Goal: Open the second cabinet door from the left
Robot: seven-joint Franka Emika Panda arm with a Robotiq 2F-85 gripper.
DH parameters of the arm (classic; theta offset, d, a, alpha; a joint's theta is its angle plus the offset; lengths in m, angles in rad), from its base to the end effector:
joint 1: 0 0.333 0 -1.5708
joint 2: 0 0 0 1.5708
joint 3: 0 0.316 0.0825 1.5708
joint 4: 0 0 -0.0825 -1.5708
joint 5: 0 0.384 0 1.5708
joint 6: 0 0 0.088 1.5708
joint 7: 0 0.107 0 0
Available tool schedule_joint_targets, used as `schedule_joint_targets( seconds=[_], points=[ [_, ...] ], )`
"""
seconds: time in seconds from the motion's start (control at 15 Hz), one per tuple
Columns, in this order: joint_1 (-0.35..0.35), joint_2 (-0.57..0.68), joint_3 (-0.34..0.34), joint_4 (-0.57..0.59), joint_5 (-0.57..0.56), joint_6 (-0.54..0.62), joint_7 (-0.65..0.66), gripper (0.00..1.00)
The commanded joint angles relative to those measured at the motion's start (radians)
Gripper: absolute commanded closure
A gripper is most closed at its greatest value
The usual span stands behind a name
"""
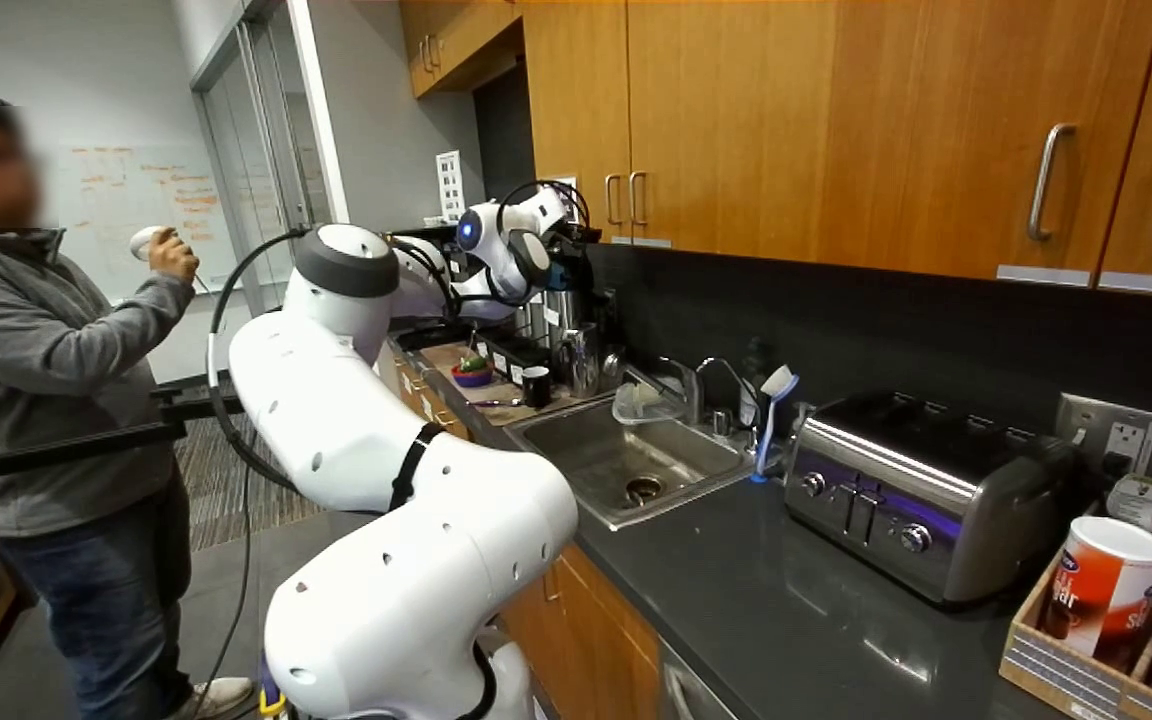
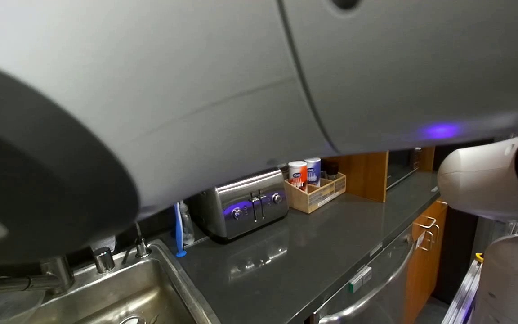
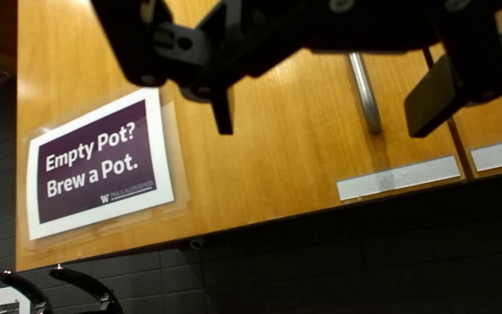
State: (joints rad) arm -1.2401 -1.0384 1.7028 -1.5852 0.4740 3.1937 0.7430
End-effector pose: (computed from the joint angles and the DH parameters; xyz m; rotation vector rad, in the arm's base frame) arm 0.4026 0.5882 0.5456 -2.0378 -0.2350 -1.8154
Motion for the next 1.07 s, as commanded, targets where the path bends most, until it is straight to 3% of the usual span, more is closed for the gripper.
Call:
schedule_joint_targets(
  seconds=[0.0,0.47,1.0],
  points=[
    [-0.003,0.000,-0.008,0.001,0.000,-0.001,0.006,0.00],
    [-0.018,0.018,-0.050,-0.029,-0.004,0.003,-0.003,0.00],
    [0.017,0.013,-0.095,-0.106,-0.007,0.019,-0.009,0.00]
  ],
)
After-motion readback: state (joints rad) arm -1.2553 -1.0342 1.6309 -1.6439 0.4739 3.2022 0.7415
